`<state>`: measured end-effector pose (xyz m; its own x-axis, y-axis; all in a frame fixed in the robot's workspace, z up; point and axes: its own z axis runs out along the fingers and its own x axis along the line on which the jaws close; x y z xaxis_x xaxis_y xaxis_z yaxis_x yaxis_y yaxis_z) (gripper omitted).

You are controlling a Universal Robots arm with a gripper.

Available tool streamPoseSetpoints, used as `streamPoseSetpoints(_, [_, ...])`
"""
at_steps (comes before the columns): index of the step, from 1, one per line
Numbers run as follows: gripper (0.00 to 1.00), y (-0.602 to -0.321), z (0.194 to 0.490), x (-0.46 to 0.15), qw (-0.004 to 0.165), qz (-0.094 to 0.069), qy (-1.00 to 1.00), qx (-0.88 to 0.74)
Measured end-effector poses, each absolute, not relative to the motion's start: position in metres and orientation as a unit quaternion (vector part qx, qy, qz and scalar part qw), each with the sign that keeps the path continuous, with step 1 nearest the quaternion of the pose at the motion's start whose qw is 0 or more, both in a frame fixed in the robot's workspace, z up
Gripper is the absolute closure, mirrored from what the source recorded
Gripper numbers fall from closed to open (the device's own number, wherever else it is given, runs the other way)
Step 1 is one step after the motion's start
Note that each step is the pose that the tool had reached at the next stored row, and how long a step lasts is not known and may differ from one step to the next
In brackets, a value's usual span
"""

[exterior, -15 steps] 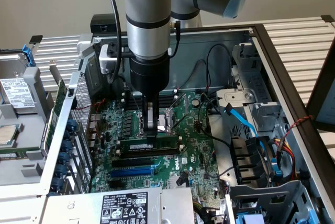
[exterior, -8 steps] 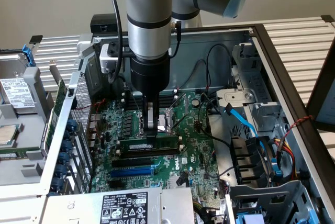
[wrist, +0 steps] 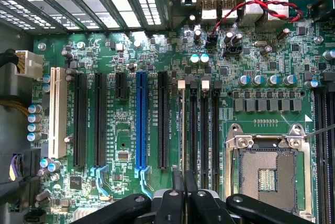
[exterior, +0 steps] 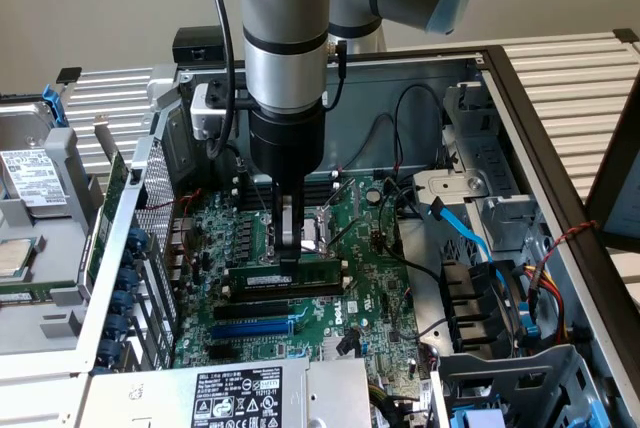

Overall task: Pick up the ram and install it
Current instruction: 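Insert the ram into the slot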

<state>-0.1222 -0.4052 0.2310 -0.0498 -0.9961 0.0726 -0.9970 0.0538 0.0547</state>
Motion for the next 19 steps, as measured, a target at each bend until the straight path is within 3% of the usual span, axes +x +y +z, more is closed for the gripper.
streamPoseSetpoints(19, [0.88, -0.4052, 0.2298, -0.1217, 0.047, 0.004, -0.723, 0.689])
